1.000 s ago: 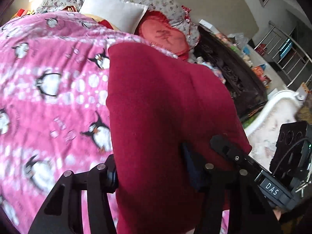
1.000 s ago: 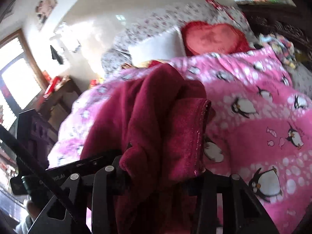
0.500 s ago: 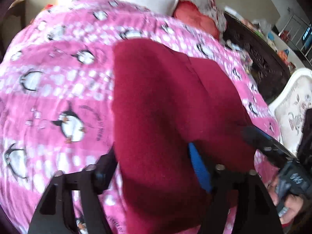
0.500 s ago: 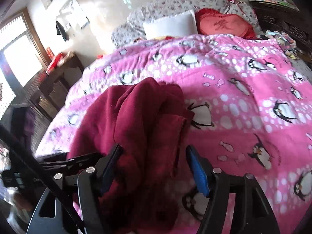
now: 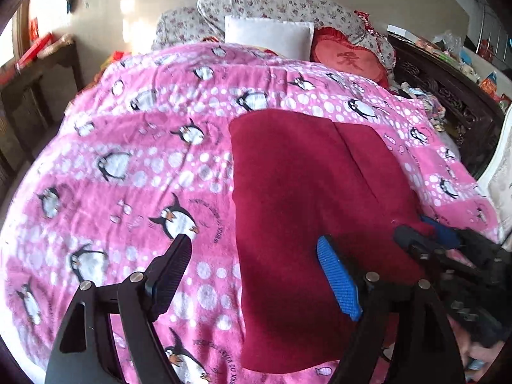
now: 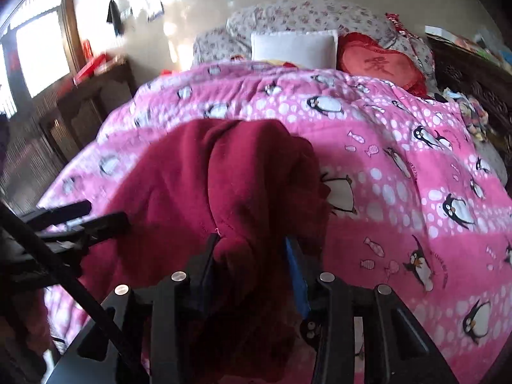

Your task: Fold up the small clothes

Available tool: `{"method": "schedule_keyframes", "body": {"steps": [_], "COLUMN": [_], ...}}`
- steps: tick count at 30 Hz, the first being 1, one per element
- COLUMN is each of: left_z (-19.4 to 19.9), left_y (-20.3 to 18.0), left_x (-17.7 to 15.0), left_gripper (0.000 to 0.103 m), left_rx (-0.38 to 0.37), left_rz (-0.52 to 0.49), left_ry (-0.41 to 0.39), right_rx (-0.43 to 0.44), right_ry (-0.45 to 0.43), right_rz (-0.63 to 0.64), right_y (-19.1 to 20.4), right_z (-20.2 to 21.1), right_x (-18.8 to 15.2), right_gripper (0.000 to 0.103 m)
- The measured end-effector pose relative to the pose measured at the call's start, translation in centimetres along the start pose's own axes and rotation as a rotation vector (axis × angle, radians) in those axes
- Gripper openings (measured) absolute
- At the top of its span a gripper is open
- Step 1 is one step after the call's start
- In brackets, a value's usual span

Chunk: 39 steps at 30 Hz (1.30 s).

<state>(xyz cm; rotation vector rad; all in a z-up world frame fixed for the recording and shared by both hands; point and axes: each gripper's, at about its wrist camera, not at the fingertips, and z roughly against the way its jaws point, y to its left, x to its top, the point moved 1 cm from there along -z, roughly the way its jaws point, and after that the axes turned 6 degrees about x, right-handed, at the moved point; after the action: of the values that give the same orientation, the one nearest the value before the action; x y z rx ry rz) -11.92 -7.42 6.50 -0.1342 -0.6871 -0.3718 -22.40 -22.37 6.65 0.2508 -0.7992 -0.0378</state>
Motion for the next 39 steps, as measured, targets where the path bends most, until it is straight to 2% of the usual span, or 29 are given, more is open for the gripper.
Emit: {"method": "schedule_keyframes", "body": {"steps": [3, 5, 8, 11, 24, 39], "left_z": [0.7, 1.0, 1.5, 2.1, 3.7, 3.2], "left_y": [-0.4, -0.3, 0.0, 0.1, 0.7, 0.7], "left_x": [0.1, 0.3, 0.2, 0.2, -0.2, -0.5], "left_gripper": [0.08, 0.08, 0.08, 0.08, 0.08, 0.08], "left_rx": [0.041, 0.039, 0.045, 0.062, 0.08, 0.081], "left_rz": [-0.026, -0.021, -0.004, 0.002, 0.02, 0.024], "left_ry": [-0.033, -0.044, -0.057, -0.081, -0.129, -0.115], "right_rx": [-0.013, -0.035, -0.082, -0.102, -0.102, -0.096], "right_ry": [-0.043, -0.096, -0.164, -0.185, -0.167, -0.147], "right_rz": [0.013, 0.031, 0.037, 0.033, 0.015, 0.015], "right_y": [1.0, 1.6, 2.4, 2.8, 2.6, 2.7], "right_z": [2.4, 3.9, 5.8, 6.3, 6.2, 5.7], "right_x": [0.3, 0.9, 1.2, 1.4, 1.2, 1.2], "right_gripper": [0.057, 0.073, 0.082, 0.086, 0.091, 0.092]}}
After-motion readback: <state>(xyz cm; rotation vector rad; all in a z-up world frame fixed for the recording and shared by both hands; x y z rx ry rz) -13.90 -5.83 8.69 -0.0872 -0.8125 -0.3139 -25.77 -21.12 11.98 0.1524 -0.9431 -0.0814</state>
